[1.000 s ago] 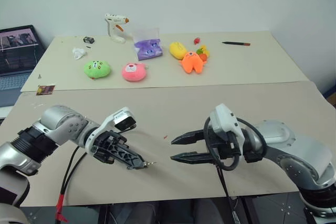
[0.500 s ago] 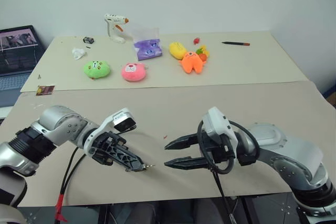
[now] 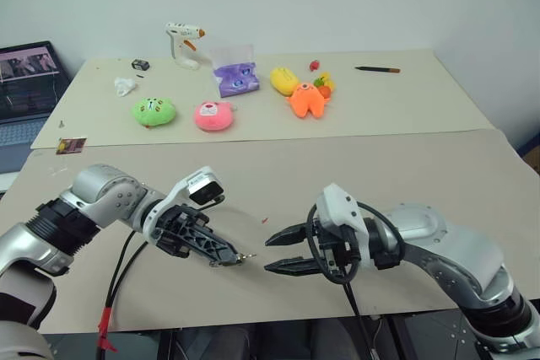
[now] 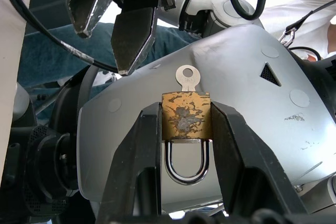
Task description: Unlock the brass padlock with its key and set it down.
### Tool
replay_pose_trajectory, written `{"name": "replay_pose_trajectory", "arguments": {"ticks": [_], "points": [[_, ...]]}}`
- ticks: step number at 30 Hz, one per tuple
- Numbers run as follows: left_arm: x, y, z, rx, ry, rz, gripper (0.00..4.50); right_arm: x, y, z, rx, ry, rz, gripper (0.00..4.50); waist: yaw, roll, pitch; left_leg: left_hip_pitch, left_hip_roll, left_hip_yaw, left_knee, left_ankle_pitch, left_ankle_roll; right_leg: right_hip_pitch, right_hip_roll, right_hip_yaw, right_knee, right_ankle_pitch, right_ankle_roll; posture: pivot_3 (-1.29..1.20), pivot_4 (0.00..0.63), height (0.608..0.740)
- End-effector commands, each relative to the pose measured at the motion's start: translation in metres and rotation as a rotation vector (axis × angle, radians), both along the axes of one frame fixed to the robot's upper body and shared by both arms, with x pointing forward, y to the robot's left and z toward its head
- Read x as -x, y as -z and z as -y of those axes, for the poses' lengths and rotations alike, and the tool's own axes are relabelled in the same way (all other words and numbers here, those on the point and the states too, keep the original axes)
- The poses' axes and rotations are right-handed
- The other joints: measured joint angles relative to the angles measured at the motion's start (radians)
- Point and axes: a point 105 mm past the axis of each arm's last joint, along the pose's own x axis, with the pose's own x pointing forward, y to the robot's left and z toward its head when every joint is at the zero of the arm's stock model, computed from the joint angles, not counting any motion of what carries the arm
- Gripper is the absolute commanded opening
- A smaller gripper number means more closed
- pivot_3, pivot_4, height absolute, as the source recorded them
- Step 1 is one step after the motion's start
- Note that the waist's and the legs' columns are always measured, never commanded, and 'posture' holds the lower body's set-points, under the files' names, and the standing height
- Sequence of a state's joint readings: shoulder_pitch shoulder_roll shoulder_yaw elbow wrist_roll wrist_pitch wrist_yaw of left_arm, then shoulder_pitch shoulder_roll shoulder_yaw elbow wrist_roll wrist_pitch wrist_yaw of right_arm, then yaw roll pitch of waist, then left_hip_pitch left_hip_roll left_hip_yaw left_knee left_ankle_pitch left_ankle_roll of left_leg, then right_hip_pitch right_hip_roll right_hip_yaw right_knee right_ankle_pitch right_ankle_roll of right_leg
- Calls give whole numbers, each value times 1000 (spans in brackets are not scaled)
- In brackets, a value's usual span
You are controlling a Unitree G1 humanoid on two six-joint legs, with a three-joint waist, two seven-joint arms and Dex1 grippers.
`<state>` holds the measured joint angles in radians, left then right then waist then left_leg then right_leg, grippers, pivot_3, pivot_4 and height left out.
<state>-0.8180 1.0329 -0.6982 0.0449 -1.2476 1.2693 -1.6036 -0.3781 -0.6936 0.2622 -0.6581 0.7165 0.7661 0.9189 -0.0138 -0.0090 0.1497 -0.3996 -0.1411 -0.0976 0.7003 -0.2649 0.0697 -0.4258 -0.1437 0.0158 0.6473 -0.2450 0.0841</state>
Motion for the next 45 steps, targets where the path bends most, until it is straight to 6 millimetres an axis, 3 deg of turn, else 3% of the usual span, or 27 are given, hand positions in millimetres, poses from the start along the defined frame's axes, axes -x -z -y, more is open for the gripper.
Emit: {"name": "replay_pose_trajectory", "arguments": {"ticks": [1, 12, 32, 36, 39, 45], "points": [[1, -4, 0, 20, 9, 11, 817, 4, -13, -4, -37, -36, 54, 2157, 1, 0, 0, 0, 0, 0, 0, 0, 0, 0, 0, 0, 0, 0, 0, 0, 150, 740], [-2, -3, 4, 29, 10, 14, 817, 14, -31, -7, -96, -61, 44, 2157, 2, 0, 0, 0, 0, 0, -1, 0, 0, 0, 0, 0, 0, 0, 0, 0, 150, 740], [-7, -3, 9, 26, 17, 28, 817, 24, -28, -9, -103, -43, 54, 2157, 2, 0, 0, 0, 0, 0, -1, 0, 0, 0, 0, 0, 0, 0, 0, 0, 150, 740], [-7, -3, 9, 25, 17, 31, 817, 24, -28, -9, -104, -41, 55, 1149, 2, 0, 0, 0, 0, 0, -1, 0, 0, 0, 0, 0, 0, 0, 0, 0, 150, 740], [-8, -2, 8, 23, 15, 34, 817, 24, -28, -9, -104, -43, 52, 95, 2, 0, 0, 0, 0, 0, -1, 0, 0, 0, 0, 0, 0, 0, 0, 0, 150, 740], [-9, -2, 8, 22, 14, 45, 817, 25, -27, -9, -101, -44, 49, 19, 2, 0, 0, 0, 0, 0, -1, 0, 0, 0, 0, 0, 0, 0, 0, 0, 150, 740]]}}
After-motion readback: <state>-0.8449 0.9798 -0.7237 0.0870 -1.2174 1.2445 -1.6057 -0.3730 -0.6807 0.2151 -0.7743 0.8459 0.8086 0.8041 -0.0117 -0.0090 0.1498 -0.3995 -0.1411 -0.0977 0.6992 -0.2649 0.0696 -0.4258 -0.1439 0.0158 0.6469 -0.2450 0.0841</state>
